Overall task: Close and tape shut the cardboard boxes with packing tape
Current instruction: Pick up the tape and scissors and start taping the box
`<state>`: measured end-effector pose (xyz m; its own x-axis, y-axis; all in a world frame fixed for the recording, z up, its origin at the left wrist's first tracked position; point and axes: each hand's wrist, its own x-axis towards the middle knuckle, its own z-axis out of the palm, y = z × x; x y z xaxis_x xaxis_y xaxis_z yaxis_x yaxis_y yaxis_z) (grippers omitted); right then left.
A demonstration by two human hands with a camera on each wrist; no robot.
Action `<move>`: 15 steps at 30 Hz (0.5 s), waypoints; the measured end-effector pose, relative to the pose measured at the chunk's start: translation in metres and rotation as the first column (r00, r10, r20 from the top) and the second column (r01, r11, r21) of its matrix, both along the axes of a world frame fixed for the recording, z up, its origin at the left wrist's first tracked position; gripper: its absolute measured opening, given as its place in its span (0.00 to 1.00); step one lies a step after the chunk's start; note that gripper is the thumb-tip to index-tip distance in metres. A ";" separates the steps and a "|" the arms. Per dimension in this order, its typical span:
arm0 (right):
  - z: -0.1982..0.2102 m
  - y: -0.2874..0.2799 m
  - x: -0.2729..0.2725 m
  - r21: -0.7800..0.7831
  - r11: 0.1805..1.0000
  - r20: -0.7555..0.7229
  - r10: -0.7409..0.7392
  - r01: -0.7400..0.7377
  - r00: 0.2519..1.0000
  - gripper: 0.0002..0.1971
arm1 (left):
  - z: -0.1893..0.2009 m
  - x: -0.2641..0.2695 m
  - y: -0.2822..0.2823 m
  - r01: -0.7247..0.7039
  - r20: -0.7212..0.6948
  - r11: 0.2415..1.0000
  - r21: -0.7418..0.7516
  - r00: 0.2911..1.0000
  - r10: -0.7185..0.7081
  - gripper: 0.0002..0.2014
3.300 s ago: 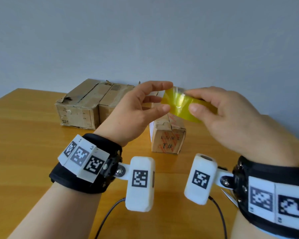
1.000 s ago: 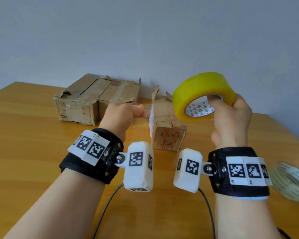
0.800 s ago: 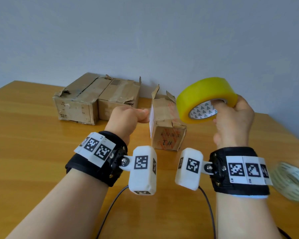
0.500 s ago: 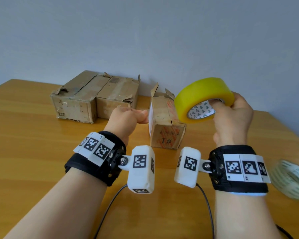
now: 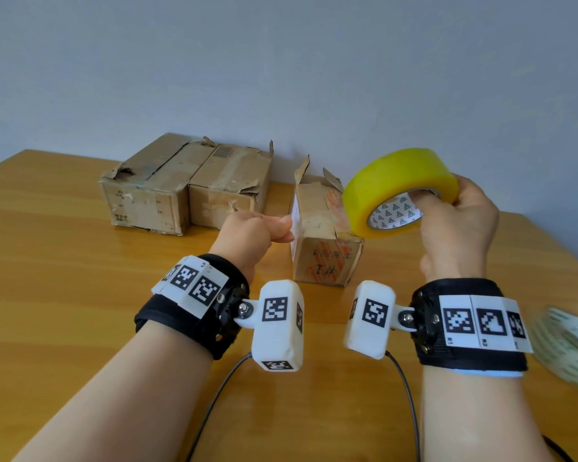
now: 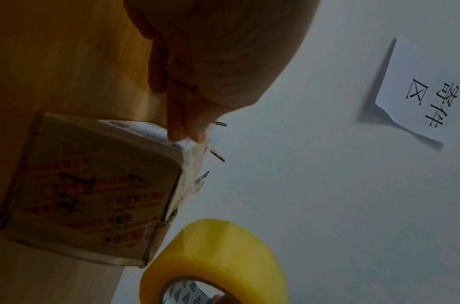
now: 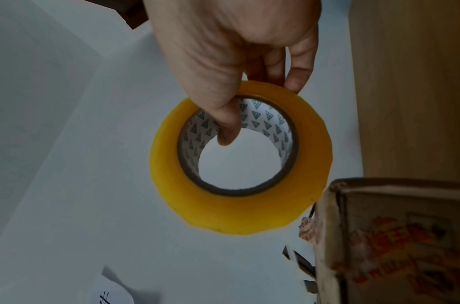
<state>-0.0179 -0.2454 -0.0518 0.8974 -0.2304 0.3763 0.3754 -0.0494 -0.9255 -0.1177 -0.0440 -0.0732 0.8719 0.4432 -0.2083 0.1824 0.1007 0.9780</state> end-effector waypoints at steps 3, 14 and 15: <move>-0.002 -0.001 0.001 0.003 1.000 -0.020 0.005 -0.004 1.000 0.11 | -0.002 0.001 -0.001 -0.002 0.002 1.000 -0.012 1.000 0.002 0.09; -0.004 -0.005 0.002 0.086 0.994 -0.186 0.079 -0.064 0.979 0.08 | -0.011 0.008 -0.009 0.027 -0.011 0.999 0.032 1.000 -0.027 0.10; -0.003 -0.005 0.002 0.109 0.991 -0.230 0.104 -0.080 0.968 0.08 | -0.011 0.008 -0.009 0.032 -0.012 0.999 0.042 0.999 -0.031 0.10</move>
